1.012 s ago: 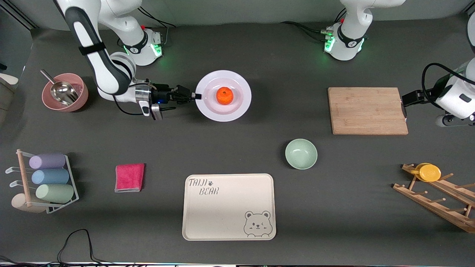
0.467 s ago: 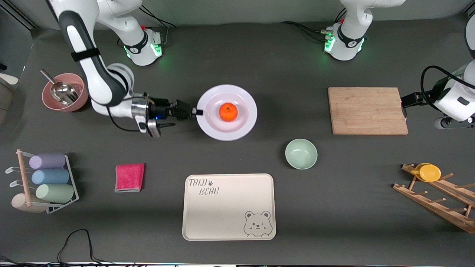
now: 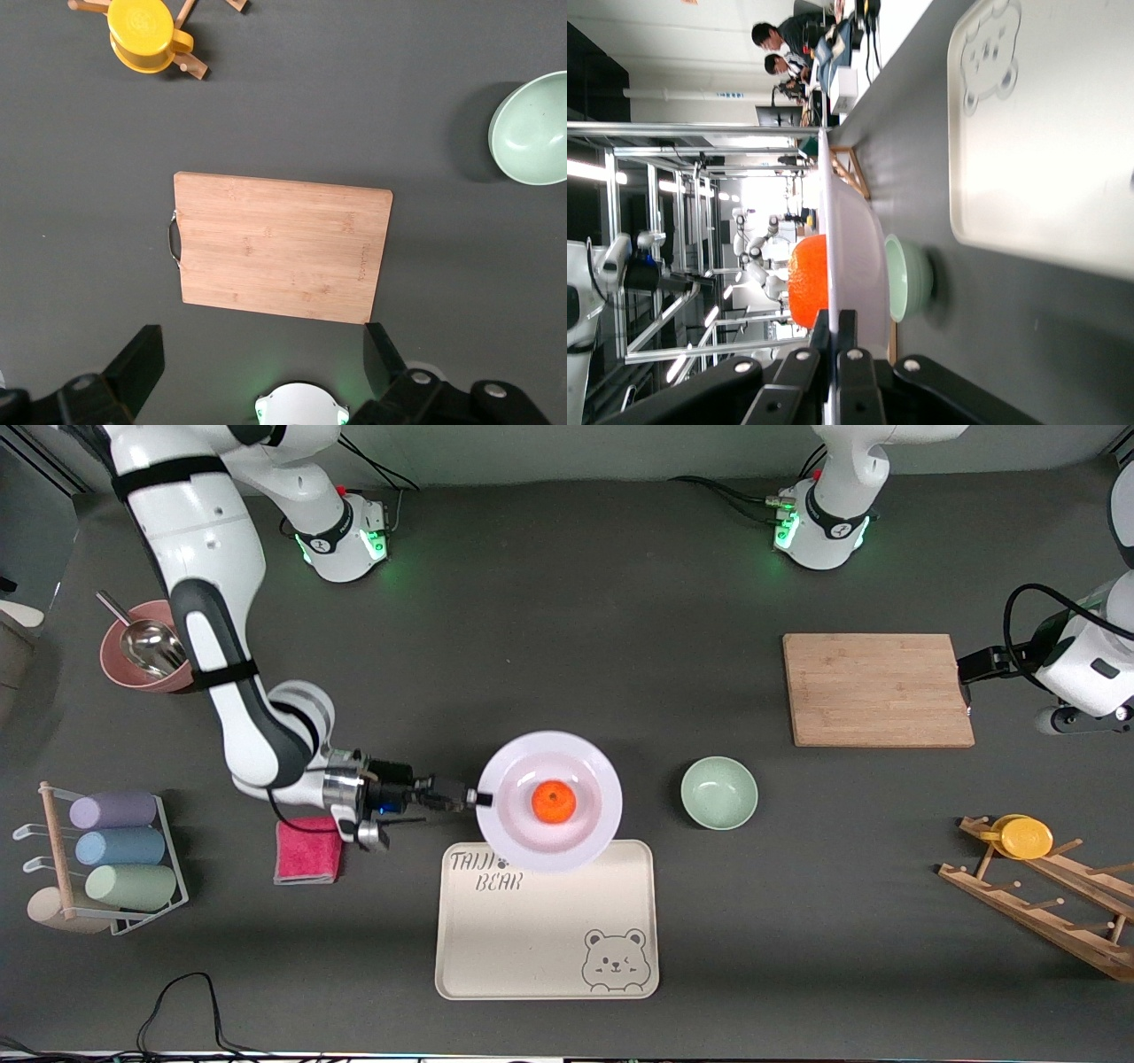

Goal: Place orange and plate with both arms
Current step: 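Carry the plate with the right gripper and lower it onto the white tray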

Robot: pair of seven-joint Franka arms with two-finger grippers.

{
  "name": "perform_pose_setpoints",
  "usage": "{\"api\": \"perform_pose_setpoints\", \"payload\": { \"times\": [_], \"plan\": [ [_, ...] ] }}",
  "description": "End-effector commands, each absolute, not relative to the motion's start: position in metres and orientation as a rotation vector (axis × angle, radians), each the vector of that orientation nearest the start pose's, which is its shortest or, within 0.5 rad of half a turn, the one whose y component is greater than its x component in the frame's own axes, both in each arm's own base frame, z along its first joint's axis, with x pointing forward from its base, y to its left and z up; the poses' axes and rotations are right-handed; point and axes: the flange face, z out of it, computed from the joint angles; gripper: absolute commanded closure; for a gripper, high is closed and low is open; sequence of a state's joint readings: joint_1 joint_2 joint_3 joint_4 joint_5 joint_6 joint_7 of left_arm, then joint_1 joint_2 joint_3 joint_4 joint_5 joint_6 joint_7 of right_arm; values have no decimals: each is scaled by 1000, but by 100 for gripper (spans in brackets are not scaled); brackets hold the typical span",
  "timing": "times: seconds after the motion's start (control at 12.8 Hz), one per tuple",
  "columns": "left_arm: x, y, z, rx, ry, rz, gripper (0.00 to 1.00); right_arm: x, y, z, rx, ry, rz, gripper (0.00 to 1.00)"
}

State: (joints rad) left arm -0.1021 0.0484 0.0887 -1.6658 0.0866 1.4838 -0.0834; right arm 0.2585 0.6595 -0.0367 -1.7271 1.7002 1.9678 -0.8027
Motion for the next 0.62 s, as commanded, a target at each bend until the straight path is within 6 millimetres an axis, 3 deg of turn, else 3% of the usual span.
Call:
{"api": "perform_pose_setpoints", "payload": {
  "times": [0.0, 0.23, 0.39, 0.55],
  "plan": [
    [555, -3, 546, -2990, -148, 365, 0, 703, 231, 223, -1749, 119, -100, 100],
    [555, -5, 546, -2989, -148, 364, 0, 745, 225, 214, -1758, 119, -132, 100],
    [555, -6, 546, -2989, -146, 366, 0, 749, 222, 205, -1761, 120, -141, 100],
    [555, -6, 546, -2989, -146, 366, 0, 747, 218, 183, -1784, 141, -148, 100]
  ]
}}
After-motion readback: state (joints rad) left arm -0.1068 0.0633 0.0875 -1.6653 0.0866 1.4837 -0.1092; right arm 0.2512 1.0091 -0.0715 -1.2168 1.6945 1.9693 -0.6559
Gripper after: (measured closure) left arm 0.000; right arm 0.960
